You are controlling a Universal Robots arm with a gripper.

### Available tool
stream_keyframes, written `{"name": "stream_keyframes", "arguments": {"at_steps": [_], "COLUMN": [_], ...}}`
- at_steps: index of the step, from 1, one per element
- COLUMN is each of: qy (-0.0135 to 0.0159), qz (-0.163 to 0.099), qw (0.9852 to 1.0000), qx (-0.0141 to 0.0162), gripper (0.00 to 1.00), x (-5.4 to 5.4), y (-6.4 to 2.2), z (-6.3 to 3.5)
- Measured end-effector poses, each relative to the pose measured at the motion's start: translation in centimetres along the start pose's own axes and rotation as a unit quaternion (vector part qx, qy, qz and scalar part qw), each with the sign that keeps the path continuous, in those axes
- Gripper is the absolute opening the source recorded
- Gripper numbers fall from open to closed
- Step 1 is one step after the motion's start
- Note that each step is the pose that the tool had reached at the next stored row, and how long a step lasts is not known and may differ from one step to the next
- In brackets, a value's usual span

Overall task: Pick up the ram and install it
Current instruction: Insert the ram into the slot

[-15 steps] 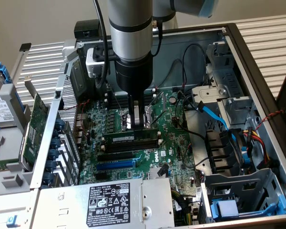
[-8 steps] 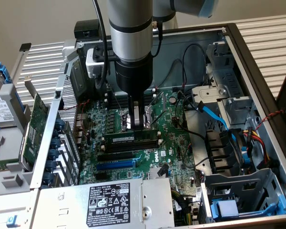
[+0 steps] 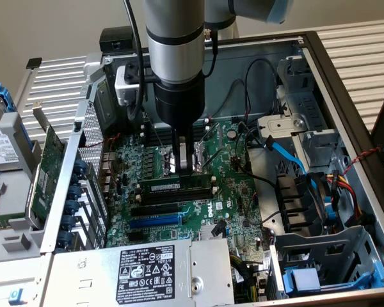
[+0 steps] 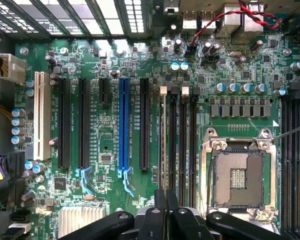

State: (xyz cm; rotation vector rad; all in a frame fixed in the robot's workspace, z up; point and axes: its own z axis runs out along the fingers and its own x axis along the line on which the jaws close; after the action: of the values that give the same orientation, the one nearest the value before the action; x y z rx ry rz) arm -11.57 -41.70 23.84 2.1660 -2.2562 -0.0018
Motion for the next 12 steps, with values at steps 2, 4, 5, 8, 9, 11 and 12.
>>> {"name": "stream_keyframes", "arguments": {"at_steps": [2, 4, 5, 8, 9, 11, 12], "qy": [-0.0001, -0.0001, -0.0001, -0.0002, -0.0002, -0.0001, -0.0002], "qz": [0.0, 0.0, 0.0, 0.001, 0.001, 0.001, 0.001], "qw": [1.0, 1.0, 1.0, 1.0, 1.0, 1.0, 1.0], "qx": [0.001, 0.0019, 0.0024, 0.0034, 0.0035, 0.0036, 0.0038], "gripper": [0.12, 0.12, 0.12, 0.12, 0.12, 0.12, 0.12], "x": [0.0, 0.0, 0.0, 0.01, 0.01, 0.01, 0.02], "y": [0.04, 0.05, 0.07, 0.07, 0.08, 0.08, 0.09], "z": [0.01, 0.01, 0.01, 0.03, 0.05, 0.06, 0.07]}}
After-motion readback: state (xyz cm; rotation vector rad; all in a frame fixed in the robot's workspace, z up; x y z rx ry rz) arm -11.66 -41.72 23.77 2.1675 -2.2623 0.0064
